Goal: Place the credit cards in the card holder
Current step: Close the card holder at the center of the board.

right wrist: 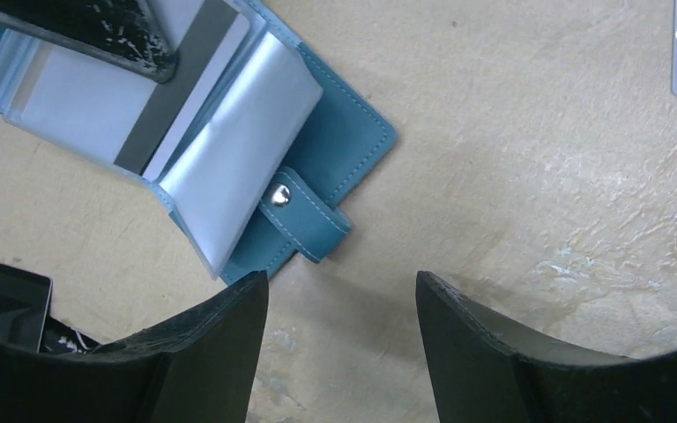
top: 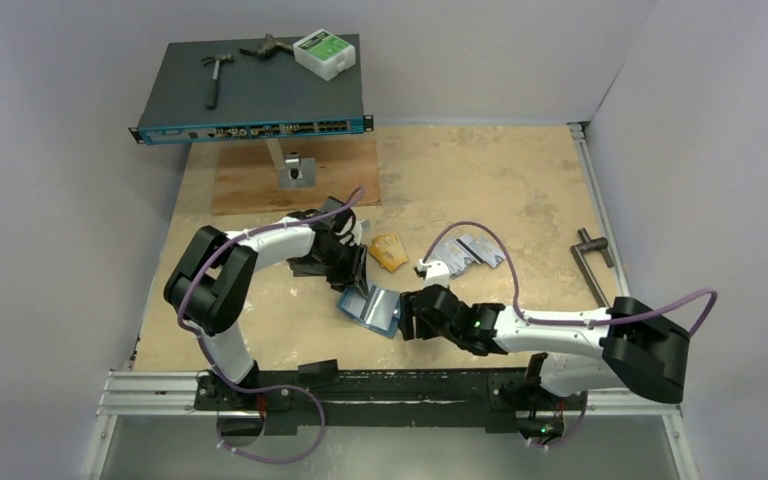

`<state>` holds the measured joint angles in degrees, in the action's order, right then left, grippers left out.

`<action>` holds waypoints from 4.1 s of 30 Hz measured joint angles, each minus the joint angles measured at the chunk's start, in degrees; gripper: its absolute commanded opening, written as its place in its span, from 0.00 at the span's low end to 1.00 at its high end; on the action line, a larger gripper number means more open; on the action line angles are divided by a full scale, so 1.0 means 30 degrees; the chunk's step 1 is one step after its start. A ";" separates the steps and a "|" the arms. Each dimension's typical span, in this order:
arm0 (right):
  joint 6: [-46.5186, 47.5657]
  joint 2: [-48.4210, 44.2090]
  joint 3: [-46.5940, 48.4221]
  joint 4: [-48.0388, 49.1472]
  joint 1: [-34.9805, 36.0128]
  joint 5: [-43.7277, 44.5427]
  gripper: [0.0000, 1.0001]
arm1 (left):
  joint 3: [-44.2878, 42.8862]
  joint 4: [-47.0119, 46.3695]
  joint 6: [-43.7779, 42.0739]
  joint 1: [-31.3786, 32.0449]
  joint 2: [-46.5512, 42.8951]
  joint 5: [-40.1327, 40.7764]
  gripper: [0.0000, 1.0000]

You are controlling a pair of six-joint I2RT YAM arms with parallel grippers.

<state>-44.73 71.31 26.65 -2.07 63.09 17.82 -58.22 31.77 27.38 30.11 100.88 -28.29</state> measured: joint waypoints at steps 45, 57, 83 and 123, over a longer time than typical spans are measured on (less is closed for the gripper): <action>-0.0197 0.5253 0.3963 -0.2659 0.5224 0.9194 0.52 | -0.0153 0.0182 -0.0066 -0.0015 0.0233 -0.0372 0.29; -0.2302 0.7643 0.5523 -0.4473 0.5348 1.1868 0.46 | -0.0153 0.0189 -0.0080 -0.0015 0.0233 -0.0510 0.28; -0.3861 0.7752 0.5413 -0.3759 0.5304 1.4236 0.31 | -0.0386 0.0525 -0.0568 0.0372 0.0233 -0.0663 0.25; -0.8043 -0.0357 -0.2484 0.1217 0.1698 0.6681 0.00 | -0.3738 0.2754 -0.1960 0.3126 -0.0379 0.1435 0.31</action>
<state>-68.86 70.24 19.20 1.58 68.18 37.87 -69.43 40.03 21.50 39.48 99.74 -23.99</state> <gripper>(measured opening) 0.020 0.305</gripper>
